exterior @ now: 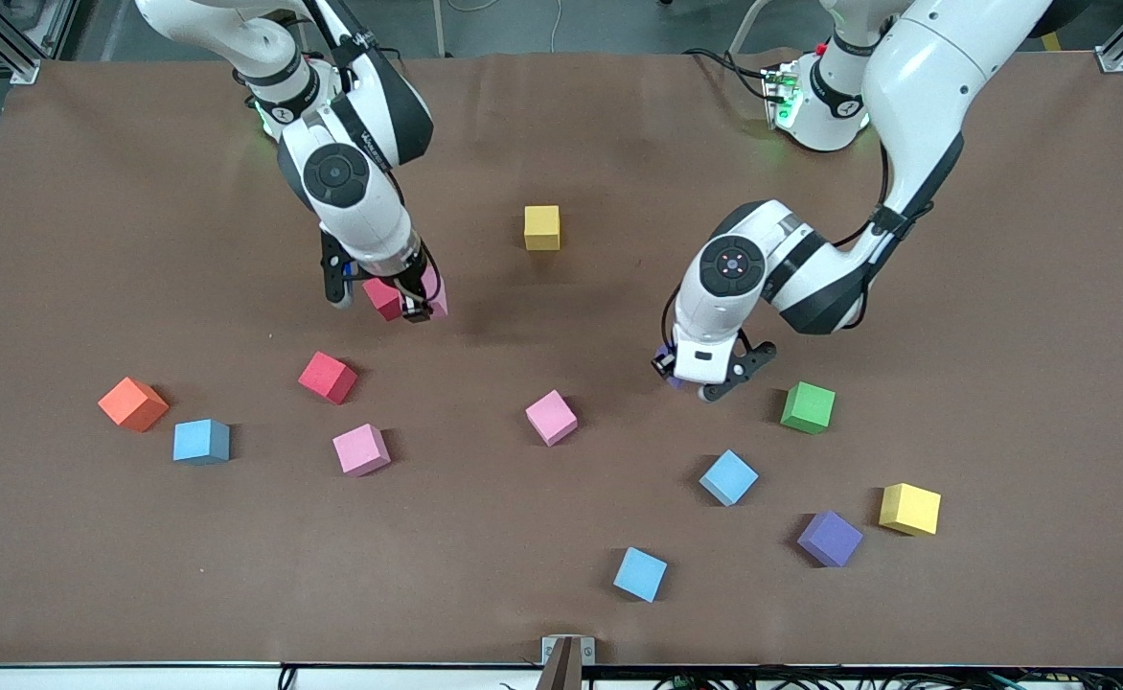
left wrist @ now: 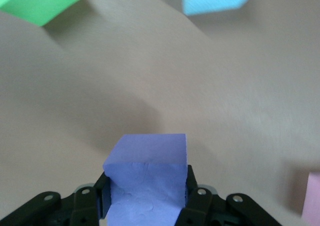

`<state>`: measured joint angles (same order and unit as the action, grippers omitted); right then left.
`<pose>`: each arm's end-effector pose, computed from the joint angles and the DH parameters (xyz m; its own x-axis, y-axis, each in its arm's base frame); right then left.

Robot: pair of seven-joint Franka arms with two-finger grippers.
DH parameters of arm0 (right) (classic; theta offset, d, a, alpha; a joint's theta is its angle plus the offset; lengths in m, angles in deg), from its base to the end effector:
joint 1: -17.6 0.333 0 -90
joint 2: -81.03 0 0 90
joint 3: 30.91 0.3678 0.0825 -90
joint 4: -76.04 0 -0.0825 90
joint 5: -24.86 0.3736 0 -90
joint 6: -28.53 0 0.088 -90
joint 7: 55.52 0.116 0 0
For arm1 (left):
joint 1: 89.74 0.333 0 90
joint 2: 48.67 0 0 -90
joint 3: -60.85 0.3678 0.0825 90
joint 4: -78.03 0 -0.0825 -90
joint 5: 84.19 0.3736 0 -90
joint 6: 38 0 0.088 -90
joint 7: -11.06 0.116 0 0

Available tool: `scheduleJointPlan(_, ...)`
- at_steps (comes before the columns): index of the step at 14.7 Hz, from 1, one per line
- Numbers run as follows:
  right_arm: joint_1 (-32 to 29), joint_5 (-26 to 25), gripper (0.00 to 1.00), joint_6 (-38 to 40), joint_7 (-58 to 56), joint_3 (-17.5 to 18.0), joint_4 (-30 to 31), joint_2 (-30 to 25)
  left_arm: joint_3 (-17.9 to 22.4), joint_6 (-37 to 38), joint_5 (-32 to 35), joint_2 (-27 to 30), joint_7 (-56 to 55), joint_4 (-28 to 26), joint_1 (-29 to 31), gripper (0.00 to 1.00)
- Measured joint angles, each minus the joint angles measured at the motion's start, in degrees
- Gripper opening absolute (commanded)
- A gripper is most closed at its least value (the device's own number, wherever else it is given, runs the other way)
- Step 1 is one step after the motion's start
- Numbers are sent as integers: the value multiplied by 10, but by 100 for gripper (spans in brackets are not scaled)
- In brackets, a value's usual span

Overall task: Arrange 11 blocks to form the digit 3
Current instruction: 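Carry pink with the right gripper while the left gripper carries purple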

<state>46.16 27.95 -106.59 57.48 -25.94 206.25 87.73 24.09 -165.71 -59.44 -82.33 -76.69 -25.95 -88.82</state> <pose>0.4371 0.2903 0.3538 0.1432 -0.9892 -0.0307 -0.9883 -0.1446 0.0477 0.5696 -0.3331 0.3059 0.7603 0.6496 -0.0090 0.6492 -0.7602 -0.0256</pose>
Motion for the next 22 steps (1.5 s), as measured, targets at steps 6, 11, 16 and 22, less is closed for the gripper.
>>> scheduleJointPlan(6,4,1,0,-105,99,60,83,-6,-1,73,-2,2,-163,52,2,15)
scheduleJointPlan(11,48,1,0,-131,173,70,93,33,-7,103,-26,4,-269,69,-2,14)
scheduleJointPlan(16,81,1,0,-150,221,71,93,69,-42,160,-27,3,-408,52,-14,13)
scheduleJointPlan(22,118,1,0,-192,267,71,92,90,-140,145,-45,3,-502,-31,28,11)
